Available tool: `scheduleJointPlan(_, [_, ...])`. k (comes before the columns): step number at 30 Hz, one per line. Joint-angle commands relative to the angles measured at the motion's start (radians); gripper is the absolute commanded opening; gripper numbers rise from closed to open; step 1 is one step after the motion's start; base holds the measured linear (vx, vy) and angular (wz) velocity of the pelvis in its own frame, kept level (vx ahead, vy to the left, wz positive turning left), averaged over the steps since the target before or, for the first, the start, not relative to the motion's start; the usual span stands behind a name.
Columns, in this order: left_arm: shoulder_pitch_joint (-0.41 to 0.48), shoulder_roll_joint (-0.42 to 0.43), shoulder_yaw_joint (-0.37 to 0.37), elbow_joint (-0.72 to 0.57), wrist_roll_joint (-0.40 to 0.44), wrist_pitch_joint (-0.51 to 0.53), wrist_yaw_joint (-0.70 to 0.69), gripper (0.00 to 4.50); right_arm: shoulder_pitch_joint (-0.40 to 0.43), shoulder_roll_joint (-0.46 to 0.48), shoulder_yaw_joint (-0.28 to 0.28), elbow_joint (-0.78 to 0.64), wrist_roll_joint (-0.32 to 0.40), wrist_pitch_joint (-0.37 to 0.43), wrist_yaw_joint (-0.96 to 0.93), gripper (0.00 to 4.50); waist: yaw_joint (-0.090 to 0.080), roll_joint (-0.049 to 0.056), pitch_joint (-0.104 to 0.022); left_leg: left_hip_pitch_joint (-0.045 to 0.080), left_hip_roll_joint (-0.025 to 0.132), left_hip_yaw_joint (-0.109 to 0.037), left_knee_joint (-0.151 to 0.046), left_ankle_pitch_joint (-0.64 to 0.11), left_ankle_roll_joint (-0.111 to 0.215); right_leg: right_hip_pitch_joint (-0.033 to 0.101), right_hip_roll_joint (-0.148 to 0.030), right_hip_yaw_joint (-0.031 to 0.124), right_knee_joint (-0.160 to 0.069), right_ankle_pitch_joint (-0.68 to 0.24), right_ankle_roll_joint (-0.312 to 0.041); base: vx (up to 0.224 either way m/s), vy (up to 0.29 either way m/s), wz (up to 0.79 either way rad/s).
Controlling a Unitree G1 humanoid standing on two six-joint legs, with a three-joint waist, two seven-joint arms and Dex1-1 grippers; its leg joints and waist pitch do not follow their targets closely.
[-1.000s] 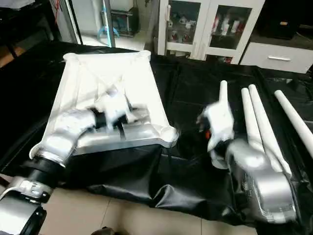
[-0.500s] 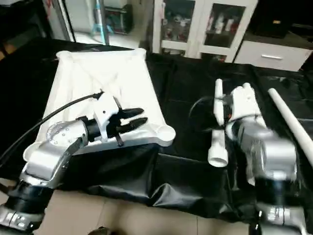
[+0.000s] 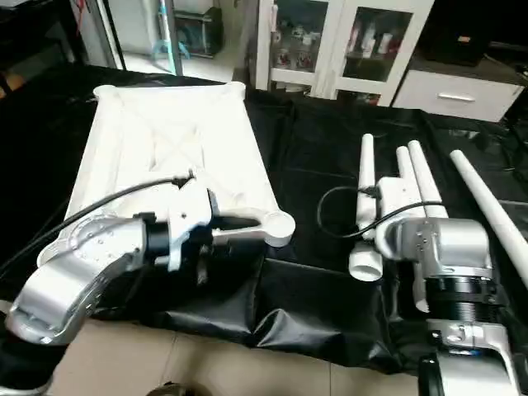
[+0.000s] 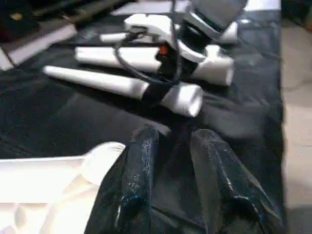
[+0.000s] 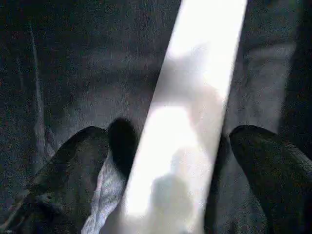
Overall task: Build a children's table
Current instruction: Pick table leg
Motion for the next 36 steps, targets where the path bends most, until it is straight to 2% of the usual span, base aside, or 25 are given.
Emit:
scheduleJointPlan(1, [0.004, 0.012, -0.010, -0.033, -0.013, 0.028, -0.008, 1.51, -0.015, -0.004, -0.015, 0.015, -0.001, 0.011, -0.002, 4.09, 0.002, -0.018, -0.067, 0.024, 0.047, -0.017, -0.066, -0.039, -0.014, 0.040, -0.050, 0.037, -0.067, 0.032, -0.215, 0.000, 0.000, 0.00])
scheduleJointPlan(2, [0.003, 0.025, -0.011, -0.041, -0.016, 0.037, -0.007, 1.51, -0.022, -0.004, -0.016, 0.023, 0.001, 0.015, 0.000, 3.89, 0.001, -0.020, -0.067, 0.023, 0.046, -0.015, -0.065, -0.035, -0.015, 0.040, -0.048, 0.036, -0.067, 0.040, -0.213, 0.000, 0.000, 0.00])
scheduleJointPlan(5, [0.004, 0.040, -0.008, -0.040, -0.014, 0.038, -0.009, 1.51, -0.028, -0.001, -0.022, 0.026, 0.006, 0.025, 0.002, 3.69, 0.003, -0.017, -0.068, 0.025, 0.045, -0.015, -0.065, -0.035, -0.019, 0.039, -0.047, 0.037, -0.067, 0.043, -0.207, 0.000, 0.000, 0.00])
scheduleJointPlan(8, [0.004, 0.057, -0.014, -0.039, -0.006, 0.045, -0.005, 1.51, -0.022, 0.002, -0.034, 0.033, 0.009, 0.030, 0.005, 3.31, 0.003, -0.018, -0.068, 0.024, 0.044, -0.015, -0.065, -0.031, -0.022, 0.040, -0.047, 0.037, -0.066, 0.053, -0.204, 0.000, 0.000, 0.00])
scheduleJointPlan(16, [-0.004, 0.062, -0.022, -0.034, -0.012, 0.048, 0.003, 1.51, -0.013, 0.004, -0.056, 0.044, 0.007, 0.021, -0.002, 2.79, 0.004, -0.020, -0.070, 0.024, 0.043, -0.015, -0.064, -0.028, -0.024, 0.041, -0.047, 0.037, -0.065, 0.058, -0.207, 0.000, 0.000, 0.00])
scheduleJointPlan(17, [-0.004, 0.061, -0.021, -0.034, -0.011, 0.047, 0.009, 1.51, -0.014, 0.005, -0.062, 0.046, 0.007, 0.020, -0.004, 2.52, 0.004, -0.019, -0.070, 0.024, 0.044, -0.015, -0.064, -0.026, -0.023, 0.041, -0.047, 0.036, -0.065, 0.058, -0.207, 0.000, 0.000, 0.00])
scheduleJointPlan(18, [-0.006, 0.061, -0.022, -0.032, -0.010, 0.046, 0.012, 1.51, -0.009, 0.004, -0.059, 0.042, 0.001, 0.017, -0.007, 2.52, 0.003, -0.019, -0.070, 0.024, 0.043, -0.015, -0.063, -0.024, -0.023, 0.041, -0.047, 0.036, -0.064, 0.060, -0.207, 0.000, 0.000, 0.00])
scheduleJointPlan(20, [-0.008, 0.062, -0.024, -0.029, -0.011, 0.045, 0.013, 1.85, -0.004, 0.003, -0.054, 0.036, -0.007, 0.013, -0.011, 2.33, 0.003, -0.020, -0.070, 0.024, 0.043, -0.014, -0.062, -0.019, -0.021, 0.041, -0.046, 0.037, -0.064, 0.067, -0.208, 0.000, 0.000, 0.00])
scheduleJointPlan(23, [-0.016, 0.056, -0.015, -0.025, -0.031, 0.064, 0.014, 1.88, 0.008, 0.018, -0.086, 0.019, 0.001, 0.026, -0.024, 2.13, 0.003, -0.023, -0.070, 0.024, 0.043, -0.014, -0.063, -0.020, -0.019, 0.041, -0.047, 0.037, -0.063, 0.059, -0.207, 0.000, 0.000, 0.00])
scheduleJointPlan(24, [-0.020, 0.052, -0.013, -0.023, -0.037, 0.070, 0.014, 2.00, 0.013, 0.024, -0.099, 0.015, 0.003, 0.030, -0.028, 2.06, 0.004, -0.021, -0.071, 0.025, 0.043, -0.014, -0.063, -0.019, -0.019, 0.040, -0.047, 0.037, -0.063, 0.060, -0.207, 0.000, 0.000, 0.00])
scheduleJointPlan(25, [-0.021, 0.051, -0.013, -0.022, -0.039, 0.072, 0.014, 2.27, 0.014, 0.025, -0.102, 0.014, 0.004, 0.030, -0.030, 1.97, 0.005, -0.025, -0.070, 0.025, 0.044, -0.014, -0.063, -0.016, -0.018, 0.040, -0.047, 0.036, -0.063, 0.062, -0.208, 0.000, 0.000, 0.00])
scheduleJointPlan(27, [-0.026, 0.040, -0.005, -0.017, -0.040, 0.080, 0.030, 2.29, 0.018, 0.034, -0.124, 0.012, 0.006, 0.028, -0.040, 1.95, 0.006, -0.018, -0.071, 0.026, 0.044, -0.016, -0.064, -0.021, -0.025, 0.039, -0.047, 0.035, -0.063, 0.058, -0.205, 0.000, 0.000, 0.00])
scheduleJointPlan(28, [-0.026, 0.033, 0.003, -0.016, -0.041, 0.083, 0.042, 2.35, 0.020, 0.038, -0.131, 0.006, 0.007, 0.020, -0.044, 1.92, 0.004, -0.020, -0.071, 0.026, 0.044, -0.015, -0.065, -0.027, -0.030, 0.038, -0.046, 0.036, -0.064, 0.058, -0.204, 0.000, 0.000, 0.00])
scheduleJointPlan(29, [-0.028, 0.006, 0.035, -0.002, -0.053, 0.092, 0.077, 2.52, 0.019, 0.047, -0.151, -0.007, 0.009, 0.005, -0.057, 1.92, 0.005, -0.006, -0.071, 0.028, 0.044, -0.017, -0.065, -0.043, -0.047, 0.038, -0.047, 0.035, -0.062, 0.059, -0.204, 0.000, 0.000, 0.00])
scheduleJointPlan(31, [-0.030, -0.005, 0.049, 0.007, -0.061, 0.096, 0.090, 2.75, 0.017, 0.050, -0.158, -0.012, 0.010, 0.001, -0.064, 1.91, 0.002, -0.019, -0.070, 0.027, 0.042, -0.016, -0.066, -0.060, -0.057, 0.041, -0.045, 0.036, -0.066, 0.064, -0.207, 0.000, 0.000, 0.00])
scheduleJointPlan(33, [-0.068, -0.080, 0.122, 0.098, -0.061, 0.074, 0.200, 2.84, 0.020, 0.054, -0.175, -0.078, 0.016, -0.055, -0.063, 1.91, 0.003, -0.013, -0.070, 0.027, 0.042, -0.016, -0.066, -0.078, -0.062, 0.041, -0.045, 0.037, -0.068, 0.060, -0.204, 0.000, 0.000, 0.00])
scheduleJointPlan(34, [-0.068, -0.080, 0.122, 0.098, -0.061, 0.074, 0.200, 2.98, 0.020, 0.054, -0.175, -0.078, 0.016, -0.055, -0.063, 1.91, 0.005, -0.015, -0.070, 0.029, 0.042, -0.015, -0.065, -0.085, -0.061, 0.040, -0.045, 0.038, -0.071, 0.058, -0.199, 0.000, 0.000, 0.00])
scheduleJointPlan(35, [-0.102, -0.121, 0.160, 0.155, -0.045, 0.050, 0.278, 3.18, 0.038, 0.046, -0.151, -0.129, 0.002, -0.127, -0.050, 1.91, 0.007, -0.013, -0.072, 0.026, 0.043, -0.019, -0.067, -0.086, -0.055, 0.044, -0.048, 0.037, -0.071, 0.045, -0.190, 0.000, 0.000, 0.00])
scheduleJointPlan(36, [-0.142, -0.157, 0.198, 0.204, -0.032, 0.034, 0.351, 3.20, 0.058, 0.047, -0.131, -0.186, -0.003, -0.211, -0.032, 1.91, 0.007, -0.013, -0.071, 0.027, 0.045, -0.018, -0.067, -0.094, -0.058, 0.042, -0.049, 0.038, -0.073, 0.043, -0.184, 0.000, 0.000, 0.00])
